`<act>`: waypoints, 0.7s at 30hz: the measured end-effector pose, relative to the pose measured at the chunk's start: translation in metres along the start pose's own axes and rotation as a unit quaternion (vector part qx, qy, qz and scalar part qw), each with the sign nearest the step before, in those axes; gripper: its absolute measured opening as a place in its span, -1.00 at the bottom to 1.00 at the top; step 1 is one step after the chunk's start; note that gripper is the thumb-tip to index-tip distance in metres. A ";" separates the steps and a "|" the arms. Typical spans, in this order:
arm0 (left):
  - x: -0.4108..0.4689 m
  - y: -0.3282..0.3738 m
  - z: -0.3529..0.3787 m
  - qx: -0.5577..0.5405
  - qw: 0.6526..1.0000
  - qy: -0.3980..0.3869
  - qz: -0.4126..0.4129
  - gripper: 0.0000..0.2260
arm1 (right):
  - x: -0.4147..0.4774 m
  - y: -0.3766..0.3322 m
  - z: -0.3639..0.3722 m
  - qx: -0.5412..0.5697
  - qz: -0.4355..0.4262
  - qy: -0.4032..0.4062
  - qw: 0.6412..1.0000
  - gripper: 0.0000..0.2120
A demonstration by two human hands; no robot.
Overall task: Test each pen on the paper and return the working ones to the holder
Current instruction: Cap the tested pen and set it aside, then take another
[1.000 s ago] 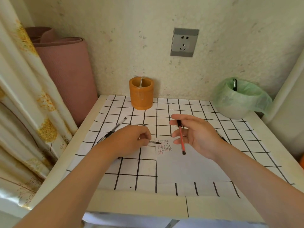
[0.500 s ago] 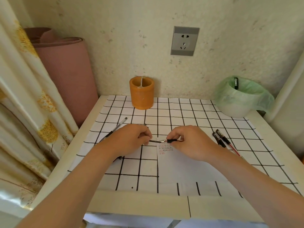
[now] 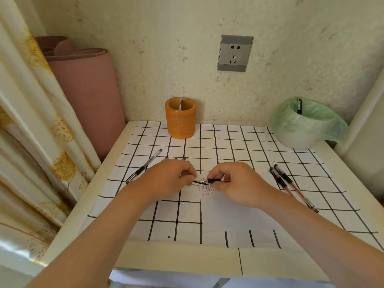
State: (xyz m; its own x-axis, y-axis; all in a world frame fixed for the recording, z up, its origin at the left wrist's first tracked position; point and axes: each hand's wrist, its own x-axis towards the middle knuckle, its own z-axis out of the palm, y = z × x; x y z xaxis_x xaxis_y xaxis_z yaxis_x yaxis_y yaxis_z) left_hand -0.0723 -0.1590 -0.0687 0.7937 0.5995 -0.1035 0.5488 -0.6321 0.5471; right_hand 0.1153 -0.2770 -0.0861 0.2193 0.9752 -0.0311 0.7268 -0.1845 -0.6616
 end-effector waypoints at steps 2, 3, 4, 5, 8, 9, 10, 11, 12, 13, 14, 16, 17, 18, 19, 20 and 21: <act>0.000 0.002 0.003 -0.017 1.000 0.000 0.002 -0.89 | -0.001 -0.004 0.002 0.003 -0.003 -0.010 1.000 -0.84; 0.000 0.004 0.004 -0.030 1.000 0.000 0.003 -0.89 | -0.001 -0.006 0.002 0.007 -0.003 -0.013 1.000 -0.82; 0.000 0.006 0.004 -0.047 0.999 -0.001 0.003 -0.89 | -0.002 -0.007 0.002 -0.004 -0.006 -0.019 1.000 -0.80; 0.000 0.008 0.005 -0.070 0.998 -0.004 0.002 -0.89 | -0.003 -0.009 0.001 -0.038 -0.019 -0.027 0.999 -0.80; -0.001 0.015 0.007 -0.135 0.991 -0.023 -0.007 -0.91 | -0.009 -0.016 0.002 -0.198 -0.080 -0.019 0.977 -0.80; -0.001 0.017 0.007 -0.145 0.989 -0.032 -0.011 -0.92 | -0.011 -0.017 0.003 -0.229 -0.090 -0.006 0.969 -0.65; -0.001 0.018 0.008 -0.150 0.988 -0.044 -0.014 -0.93 | -0.012 -0.018 0.005 -0.254 -0.090 0.009 0.963 -0.51; -0.001 0.019 0.008 -0.152 0.987 -0.057 -0.018 -0.92 | -0.012 -0.019 0.007 -0.281 -0.088 0.025 0.955 -0.41; -0.001 0.019 0.009 -0.157 0.985 -0.071 -0.021 -0.91 | -0.011 -0.020 0.010 -0.301 -0.087 0.036 0.949 -0.34; -0.002 0.020 0.008 -0.167 0.982 -0.086 -0.023 -0.89 | -0.011 -0.021 0.011 -0.313 -0.088 0.047 0.945 -0.31; -0.002 0.019 0.008 -0.176 0.980 -0.095 -0.023 -0.86 | -0.011 -0.021 0.013 -0.318 -0.092 0.057 0.942 -0.30; -0.004 0.019 0.006 -0.183 0.977 -0.103 -0.026 -0.81 | -0.011 -0.023 0.015 -0.324 -0.096 0.070 0.938 -0.32; -0.005 0.020 0.005 -0.185 0.977 -0.106 -0.028 -0.80 | -0.011 -0.024 0.017 -0.322 -0.100 0.071 0.939 -0.34; -0.005 0.019 0.005 -0.189 0.975 -0.109 -0.029 -0.80 | -0.012 -0.024 0.018 -0.313 -0.101 0.069 0.942 -0.35; -0.006 0.020 0.004 -0.194 0.974 -0.110 -0.030 -0.80 | -0.011 -0.025 0.020 -0.298 -0.099 0.067 0.947 -0.36; -0.006 0.020 0.004 -0.195 0.974 -0.109 -0.030 -0.80 | -0.010 -0.024 0.021 -0.285 -0.097 0.065 0.951 -0.36; -0.005 0.019 0.004 -0.192 0.975 -0.106 -0.029 -0.80 | -0.009 -0.023 0.021 -0.278 -0.097 0.063 0.954 -0.35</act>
State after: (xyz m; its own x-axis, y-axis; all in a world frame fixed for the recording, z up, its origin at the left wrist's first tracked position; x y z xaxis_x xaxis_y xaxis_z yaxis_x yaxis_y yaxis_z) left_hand -0.0652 -0.1758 -0.0613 0.8223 0.4891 -0.2908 0.4886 -0.3452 0.8013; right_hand 0.0824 -0.2791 -0.0864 0.0967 0.9817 0.1641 0.9868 -0.0730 -0.1449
